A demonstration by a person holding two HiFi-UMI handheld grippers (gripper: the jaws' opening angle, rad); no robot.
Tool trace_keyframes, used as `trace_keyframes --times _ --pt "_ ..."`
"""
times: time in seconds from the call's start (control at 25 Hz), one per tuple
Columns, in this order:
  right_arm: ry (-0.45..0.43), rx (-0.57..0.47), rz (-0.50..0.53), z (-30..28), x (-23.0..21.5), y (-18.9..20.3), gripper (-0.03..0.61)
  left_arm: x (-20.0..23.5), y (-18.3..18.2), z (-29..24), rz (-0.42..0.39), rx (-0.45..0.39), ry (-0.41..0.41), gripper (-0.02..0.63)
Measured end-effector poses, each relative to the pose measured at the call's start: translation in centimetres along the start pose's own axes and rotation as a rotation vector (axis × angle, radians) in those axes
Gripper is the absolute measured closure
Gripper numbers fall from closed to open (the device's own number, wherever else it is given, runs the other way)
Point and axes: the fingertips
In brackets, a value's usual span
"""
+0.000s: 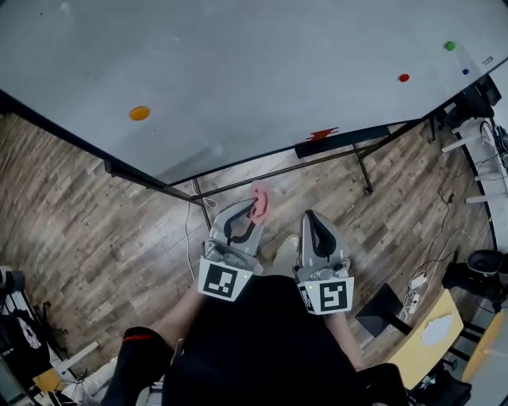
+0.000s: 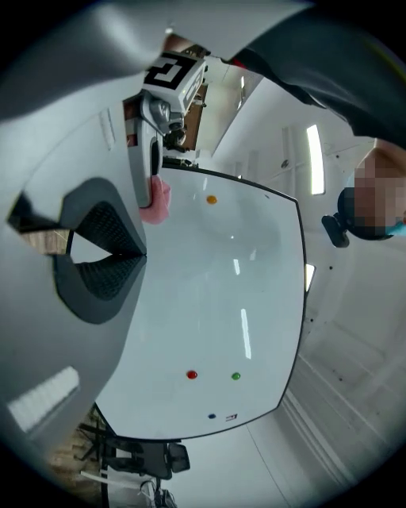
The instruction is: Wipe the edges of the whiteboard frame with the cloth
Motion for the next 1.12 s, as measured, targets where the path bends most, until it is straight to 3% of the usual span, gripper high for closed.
trace_keyframes --times 0.2,0.68,0.76,0.92,1.12 --pt "-0.153 0.005 0.0 -4.3 2.2 0.8 0.577 3.7 1.2 1.3 -0.031 0.022 -0.128 0.569" --pt "-0.575 0.024 0.016 -12.4 6.5 2.1 0.577 11.2 4.7 3.4 -0.033 0.108 -0.531 0.569" --pt "-0.628 0.029 0.022 -13.3 7.2 2.5 0.577 11.8 5.9 4.1 -0.023 0.134 -0.592 0.569" --pt "-0.704 0.036 0.021 -14.4 8.4 3.0 0.577 12.6 9.0 6.0 0.072 0.199 -0.711 0.569" --pt "-0.801 0.047 0.039 -14.7 10.3 3.6 0.577 14.2 11.7 8.3 0.069 0.245 -0.821 0.569"
Point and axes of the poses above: the fingertips, and each gripper's own axes: z backward along the fingers, x to its left, y out of its underside, and after that the axes turned 1 degree about z, right-handed
